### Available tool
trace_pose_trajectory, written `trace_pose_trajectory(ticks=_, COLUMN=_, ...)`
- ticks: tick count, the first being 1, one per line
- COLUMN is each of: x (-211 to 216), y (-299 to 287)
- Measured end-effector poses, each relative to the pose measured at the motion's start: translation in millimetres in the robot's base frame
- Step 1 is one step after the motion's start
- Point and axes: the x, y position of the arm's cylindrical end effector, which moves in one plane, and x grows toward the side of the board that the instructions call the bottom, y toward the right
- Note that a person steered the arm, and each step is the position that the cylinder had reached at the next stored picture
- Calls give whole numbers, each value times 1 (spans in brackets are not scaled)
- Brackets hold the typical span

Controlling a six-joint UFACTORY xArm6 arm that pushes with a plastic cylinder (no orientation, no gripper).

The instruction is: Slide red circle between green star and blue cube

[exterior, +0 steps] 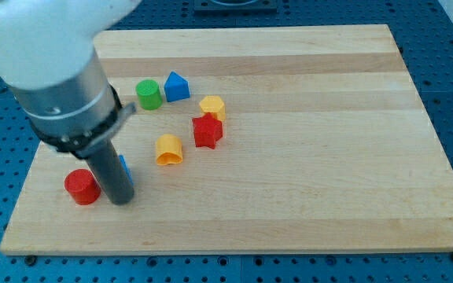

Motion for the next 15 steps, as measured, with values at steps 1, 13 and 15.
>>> trace_pose_trajectory(ticks=1, x=-8, y=-17)
trace_pose_trajectory(ticks=13, x=-49, y=-114)
trace_pose_trajectory(ticks=15, x=-80, y=-75)
